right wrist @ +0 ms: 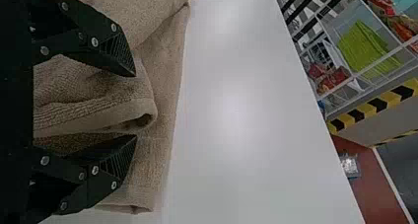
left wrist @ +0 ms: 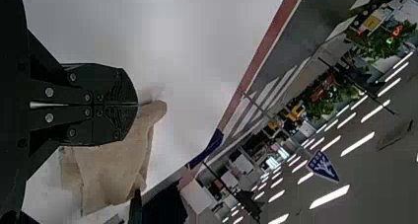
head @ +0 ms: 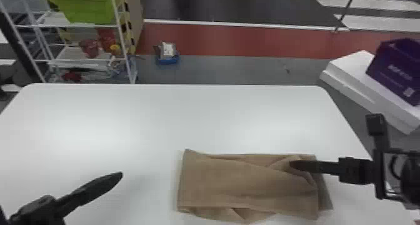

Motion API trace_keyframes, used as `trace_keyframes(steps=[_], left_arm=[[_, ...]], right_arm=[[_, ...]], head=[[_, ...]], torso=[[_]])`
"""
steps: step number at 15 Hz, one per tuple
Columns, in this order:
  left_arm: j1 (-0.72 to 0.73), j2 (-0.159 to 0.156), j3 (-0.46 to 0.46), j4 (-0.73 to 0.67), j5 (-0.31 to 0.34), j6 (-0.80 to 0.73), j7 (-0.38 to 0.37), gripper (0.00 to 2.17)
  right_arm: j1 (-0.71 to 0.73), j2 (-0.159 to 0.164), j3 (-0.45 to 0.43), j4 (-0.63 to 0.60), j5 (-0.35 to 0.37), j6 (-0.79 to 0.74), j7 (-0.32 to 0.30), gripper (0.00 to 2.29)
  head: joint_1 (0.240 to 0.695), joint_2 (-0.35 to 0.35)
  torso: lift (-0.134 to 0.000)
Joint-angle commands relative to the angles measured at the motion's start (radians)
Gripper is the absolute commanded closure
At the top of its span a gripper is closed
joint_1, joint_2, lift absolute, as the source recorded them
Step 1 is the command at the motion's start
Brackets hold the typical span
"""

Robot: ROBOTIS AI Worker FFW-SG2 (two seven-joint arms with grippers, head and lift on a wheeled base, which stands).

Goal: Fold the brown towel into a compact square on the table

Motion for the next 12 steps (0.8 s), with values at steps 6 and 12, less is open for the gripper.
trace_keyframes(steps=[6,12], left_arm=[[0.025,-0.003,-0.319,0.017,-0.109,-0.212,0.109,2.14],[0.023,-0.003,-0.391,0.058,-0.129,-0.27,0.144,2.14]], right_arm=[[0.049,0.015,-0.012,-0.013,0.011,-0.015,0.021,0.53],[0.06,0.018,-0.041,-0.016,0.01,-0.021,0.048,0.53]], head=[[0.695,-0.221],[0.695,-0.31]], torso=[[-0.124],[-0.124]])
